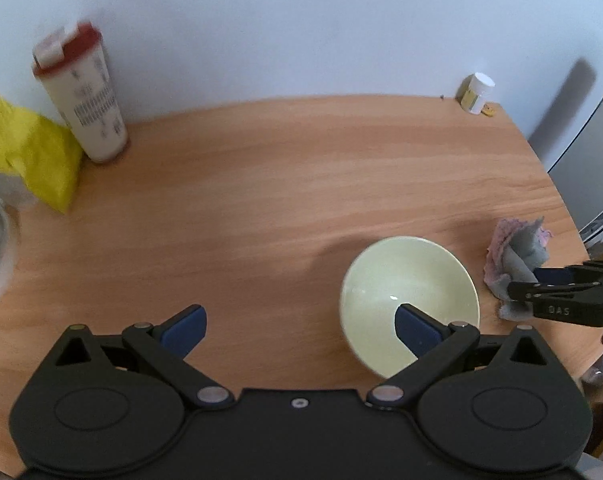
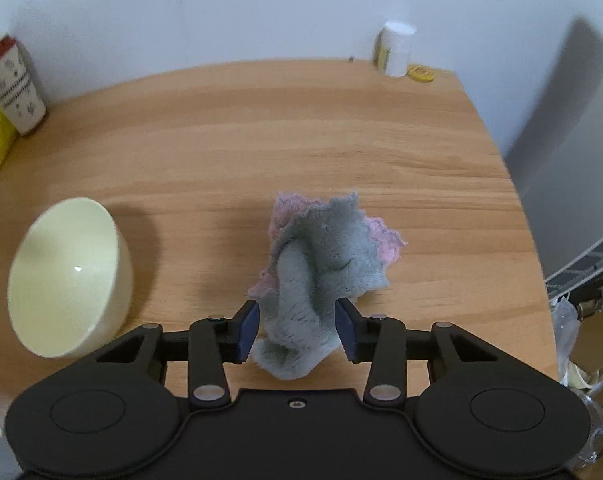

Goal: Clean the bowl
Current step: 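Grasp the grey-and-pink cloth with the right gripper, then carry the cloth into the bowl with the right gripper while the left gripper grasps the bowl rim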

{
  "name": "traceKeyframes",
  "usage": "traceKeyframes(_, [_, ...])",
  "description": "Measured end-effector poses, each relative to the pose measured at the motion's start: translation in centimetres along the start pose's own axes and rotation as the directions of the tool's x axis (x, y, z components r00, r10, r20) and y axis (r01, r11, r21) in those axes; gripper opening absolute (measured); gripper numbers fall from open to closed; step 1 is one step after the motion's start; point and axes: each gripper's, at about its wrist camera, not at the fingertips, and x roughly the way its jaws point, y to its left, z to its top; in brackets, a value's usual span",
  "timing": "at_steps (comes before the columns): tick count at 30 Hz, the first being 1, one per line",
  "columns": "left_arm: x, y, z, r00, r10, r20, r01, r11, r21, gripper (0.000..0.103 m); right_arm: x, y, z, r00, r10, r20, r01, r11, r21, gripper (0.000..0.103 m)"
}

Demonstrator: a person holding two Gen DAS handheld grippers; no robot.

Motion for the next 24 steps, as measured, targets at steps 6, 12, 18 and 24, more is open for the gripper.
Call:
traceKeyframes(6, [2.2,0.4,-0.4,0.999,-0.006,-0.032,0.003,0.997,-0.076,0.088,1.4,-0.5,0.8,0.997,0.037,-0.061,-0.044,0.992,-0.117,0.047])
traceKeyframes(12, [4.7,0.8,-1.6,0.994,-0.024,-0.111,0.002,0.982,-0.190,0.079,2.1,-1.2,1.3,0.992,0.082,-0.098,-0.099,0.977,-0.187,0.046])
traceKeyframes(18, [5.5,0.2,-1.7,0.992,-0.030,-0.126,0.005,0.982,-0.191,0.073,2.5,-2.3,1.3,0.986,0.118,-0.119,-0.144,0.960,-0.241,0.039])
traceKeyframes(24, [6.4,-0.6,-2.2,0.984,-0.033,-0.173,0.004,0.987,-0.163,0.069,2.8,-3.5,2.2,0.977,0.162,-0.142,-0.192,0.954,-0.231,0.022])
